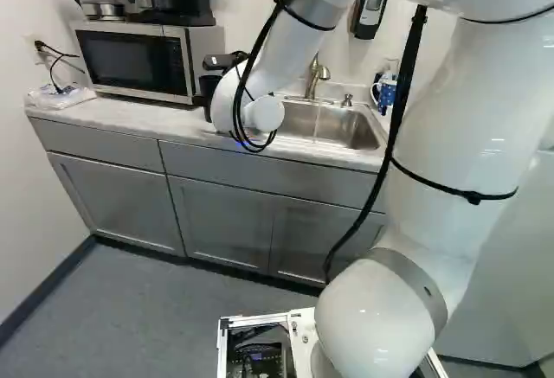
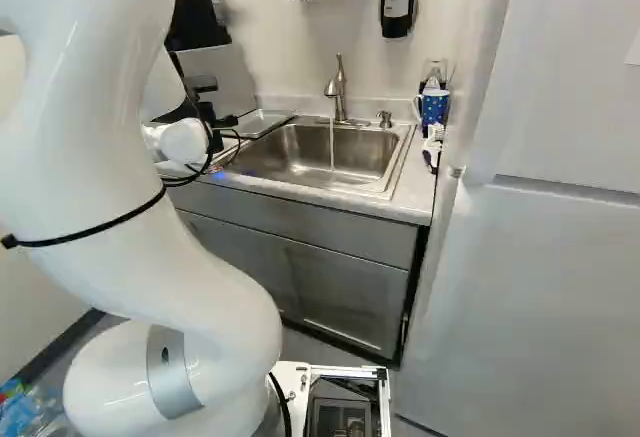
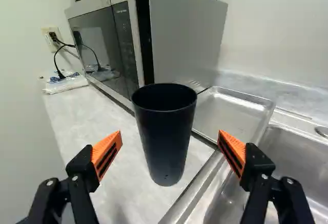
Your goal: Rinse the cup and place it in the tray
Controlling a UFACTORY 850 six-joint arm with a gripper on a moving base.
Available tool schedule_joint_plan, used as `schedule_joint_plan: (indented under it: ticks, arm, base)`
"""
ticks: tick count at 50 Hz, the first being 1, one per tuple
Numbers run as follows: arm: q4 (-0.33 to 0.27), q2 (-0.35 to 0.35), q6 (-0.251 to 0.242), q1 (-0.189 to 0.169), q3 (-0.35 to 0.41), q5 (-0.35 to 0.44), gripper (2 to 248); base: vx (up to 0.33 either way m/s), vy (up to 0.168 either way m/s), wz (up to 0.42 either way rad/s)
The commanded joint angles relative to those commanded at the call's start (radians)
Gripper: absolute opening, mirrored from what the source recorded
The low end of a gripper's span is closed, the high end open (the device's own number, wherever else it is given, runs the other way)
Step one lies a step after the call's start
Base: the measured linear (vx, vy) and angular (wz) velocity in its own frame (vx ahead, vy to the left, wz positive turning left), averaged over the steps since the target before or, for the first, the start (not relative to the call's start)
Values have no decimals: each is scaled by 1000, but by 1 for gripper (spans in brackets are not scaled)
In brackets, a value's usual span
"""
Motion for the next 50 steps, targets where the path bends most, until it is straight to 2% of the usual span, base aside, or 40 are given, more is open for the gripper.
schedule_joint_plan:
  ticks: [50]
  arm:
    - [0, -57, 0, -23, -61, 0, 247]
  base:
    - [0, 0, 0]
